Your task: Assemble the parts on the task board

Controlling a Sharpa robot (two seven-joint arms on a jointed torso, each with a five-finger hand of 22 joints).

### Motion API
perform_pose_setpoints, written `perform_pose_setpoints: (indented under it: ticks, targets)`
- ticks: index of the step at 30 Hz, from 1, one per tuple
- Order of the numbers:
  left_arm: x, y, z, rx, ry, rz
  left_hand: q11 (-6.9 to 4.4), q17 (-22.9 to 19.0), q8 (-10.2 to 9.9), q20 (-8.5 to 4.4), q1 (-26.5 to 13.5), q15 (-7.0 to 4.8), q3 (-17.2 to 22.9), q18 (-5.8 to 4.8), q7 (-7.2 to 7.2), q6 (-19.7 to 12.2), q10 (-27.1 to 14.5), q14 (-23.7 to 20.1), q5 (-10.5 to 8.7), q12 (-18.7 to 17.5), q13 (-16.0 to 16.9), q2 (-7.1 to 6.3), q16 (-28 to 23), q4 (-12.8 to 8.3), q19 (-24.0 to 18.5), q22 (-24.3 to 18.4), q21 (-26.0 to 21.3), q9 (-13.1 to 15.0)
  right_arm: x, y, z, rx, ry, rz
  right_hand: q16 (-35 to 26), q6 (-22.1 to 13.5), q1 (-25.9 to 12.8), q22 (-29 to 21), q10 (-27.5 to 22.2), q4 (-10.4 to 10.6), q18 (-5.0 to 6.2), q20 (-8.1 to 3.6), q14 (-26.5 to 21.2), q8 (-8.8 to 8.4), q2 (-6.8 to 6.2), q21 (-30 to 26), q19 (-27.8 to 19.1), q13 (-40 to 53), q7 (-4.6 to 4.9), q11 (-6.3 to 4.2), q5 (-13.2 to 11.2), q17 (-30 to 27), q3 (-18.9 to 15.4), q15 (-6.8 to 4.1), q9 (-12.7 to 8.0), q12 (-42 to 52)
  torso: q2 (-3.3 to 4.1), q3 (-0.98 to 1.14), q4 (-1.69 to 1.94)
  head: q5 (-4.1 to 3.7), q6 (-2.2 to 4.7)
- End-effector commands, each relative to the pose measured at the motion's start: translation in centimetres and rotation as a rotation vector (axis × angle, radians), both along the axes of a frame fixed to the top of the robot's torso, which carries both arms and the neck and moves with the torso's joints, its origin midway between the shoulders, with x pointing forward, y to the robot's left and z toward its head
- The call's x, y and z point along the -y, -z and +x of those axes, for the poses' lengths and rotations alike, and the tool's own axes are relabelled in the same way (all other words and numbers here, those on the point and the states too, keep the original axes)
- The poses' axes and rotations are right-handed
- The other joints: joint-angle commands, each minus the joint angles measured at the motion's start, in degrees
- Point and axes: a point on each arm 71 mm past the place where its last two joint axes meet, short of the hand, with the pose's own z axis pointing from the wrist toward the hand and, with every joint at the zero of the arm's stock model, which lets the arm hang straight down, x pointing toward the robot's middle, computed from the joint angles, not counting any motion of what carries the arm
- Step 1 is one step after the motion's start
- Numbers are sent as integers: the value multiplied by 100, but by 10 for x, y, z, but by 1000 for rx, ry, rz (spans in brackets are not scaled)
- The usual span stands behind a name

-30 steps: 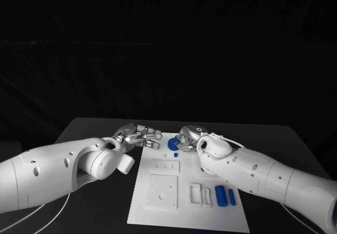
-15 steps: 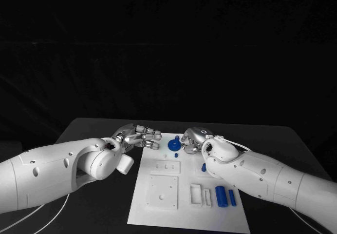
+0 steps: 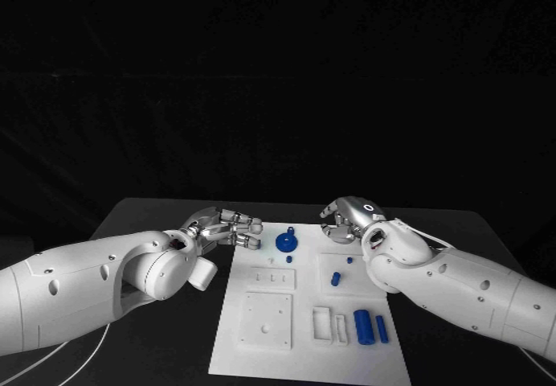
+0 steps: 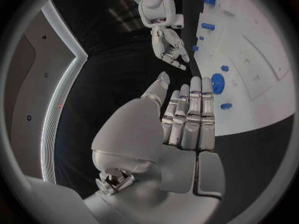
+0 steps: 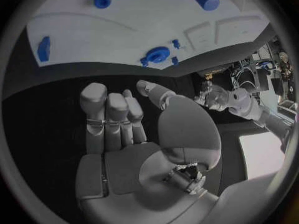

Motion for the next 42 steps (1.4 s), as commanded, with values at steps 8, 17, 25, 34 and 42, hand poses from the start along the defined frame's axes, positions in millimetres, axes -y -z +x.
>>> perform_pose_setpoints:
  ticks: [8, 17, 25, 34, 42]
  targets:
    - [-1, -2, 0, 16, 13, -9, -8, -6, 14, -18, 0, 9, 13, 25, -3, -23, -42, -36, 17, 20, 8, 22, -19, -25, -49, 4, 28, 3, 70, -16, 11, -40, -118, 231, -150, 178, 1054, 451, -87, -565, -47, 17, -38, 14, 358, -242, 263, -82, 18, 61, -274, -32, -2080, 8, -3, -88, -35, 63, -121, 32, -3]
    - [-5, -1, 1, 20, 11, -11, -7, -8, 7, -20, 13, 8, 27, 25, 3, -41, -43, -38, 40, 19, 7, 25, -22, -49, -58, 10, 44, -2, 108, -6, 21, -110, -128, 272, -181, 10, 1216, 500, -178, -828, -67, 18, -41, 18, 513, -235, 256, -142, -20, 22, -136, 16, -2727, 10, -2, -123, -36, 122, -138, 123, -25]
    - [-4, 0, 2, 19, 19, -14, -4, -9, 10, -17, 2, 11, 31, 25, 6, -55, -47, -40, 33, 19, 7, 22, -25, -70, -78, 19, 63, 1, 122, 14, 27, -167, -100, 248, -261, -172, 1364, 478, -281, -814, -51, 30, -92, 18, 551, -378, 223, -207, -6, 4, -123, -35, -3087, 19, -2, -192, -17, 166, -108, 61, -72]
    - [-7, 1, 3, 19, 14, -10, -2, -9, 9, -18, 0, 11, 34, 27, 8, -65, -51, -43, 32, 18, 7, 24, -27, -80, -84, 23, 72, 0, 131, 32, 30, -220, -76, 258, -270, -214, 1357, 482, -291, -966, -91, -18, -96, 20, 560, -382, 216, -221, -34, -51, 178, -31, -3038, -25, -2, -207, -16, 175, -104, 44, -117]
    - [-9, 2, 4, 20, 13, -7, -2, -9, 9, -18, 0, 11, 34, 27, 8, -65, -51, -43, 32, 18, 7, 24, -27, -80, -84, 23, 72, 0, 138, 47, 29, -280, -57, 257, -289, -373, 1303, 474, -331, -975, -79, -10, -115, 17, 573, -420, 201, -240, -23, -47, 281, -38, -3182, -16, -6, -235, -17, 164, -115, -4, -126]
